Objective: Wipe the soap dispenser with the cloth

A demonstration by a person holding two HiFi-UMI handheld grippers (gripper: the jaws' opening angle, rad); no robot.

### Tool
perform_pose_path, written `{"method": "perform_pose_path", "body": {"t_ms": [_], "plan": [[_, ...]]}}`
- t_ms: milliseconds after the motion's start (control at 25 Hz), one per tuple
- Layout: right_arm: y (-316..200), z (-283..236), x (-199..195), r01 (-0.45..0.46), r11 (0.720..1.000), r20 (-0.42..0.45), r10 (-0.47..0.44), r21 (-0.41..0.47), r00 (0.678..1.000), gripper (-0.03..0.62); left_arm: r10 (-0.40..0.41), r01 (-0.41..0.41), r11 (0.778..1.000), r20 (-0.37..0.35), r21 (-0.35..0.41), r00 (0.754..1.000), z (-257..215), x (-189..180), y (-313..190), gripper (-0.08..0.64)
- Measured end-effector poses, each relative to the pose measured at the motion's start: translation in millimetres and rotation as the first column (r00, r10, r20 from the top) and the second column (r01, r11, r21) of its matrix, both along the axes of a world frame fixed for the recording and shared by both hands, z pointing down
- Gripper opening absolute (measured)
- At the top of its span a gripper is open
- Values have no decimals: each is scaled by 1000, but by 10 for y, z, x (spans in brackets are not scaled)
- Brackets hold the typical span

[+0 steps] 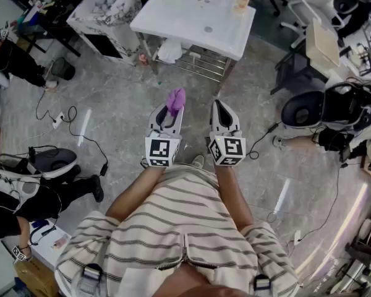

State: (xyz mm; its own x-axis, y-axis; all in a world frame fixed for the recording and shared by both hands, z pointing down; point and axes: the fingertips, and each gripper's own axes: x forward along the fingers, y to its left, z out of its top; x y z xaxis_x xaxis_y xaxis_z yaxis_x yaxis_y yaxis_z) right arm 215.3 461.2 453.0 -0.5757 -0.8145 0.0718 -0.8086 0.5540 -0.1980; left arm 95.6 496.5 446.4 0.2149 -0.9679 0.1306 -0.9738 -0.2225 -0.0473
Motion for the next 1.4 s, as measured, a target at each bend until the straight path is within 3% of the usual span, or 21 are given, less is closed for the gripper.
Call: {"method": "perform_pose_path", "body": {"t_ms": [280,640,1040,1400], "plan": [[-28,-46,301,35,999,68,-35,0,997,9,-13,13,1000,-20,0,1000,51,329,-33,119],[-87,-66,495,65,998,81,-66,14,995,9,55,-54,997,11,-61,998,254,843,21,120],[-307,47,540,44,999,52,-44,2,998,9,69,-69,995,-4,-69,998,363,865,-262,120],[-1095,78,270,29,999,12,-29,15,1000,9,79,-82,996,-56,-40,995,389,570,-1122,120]]}}
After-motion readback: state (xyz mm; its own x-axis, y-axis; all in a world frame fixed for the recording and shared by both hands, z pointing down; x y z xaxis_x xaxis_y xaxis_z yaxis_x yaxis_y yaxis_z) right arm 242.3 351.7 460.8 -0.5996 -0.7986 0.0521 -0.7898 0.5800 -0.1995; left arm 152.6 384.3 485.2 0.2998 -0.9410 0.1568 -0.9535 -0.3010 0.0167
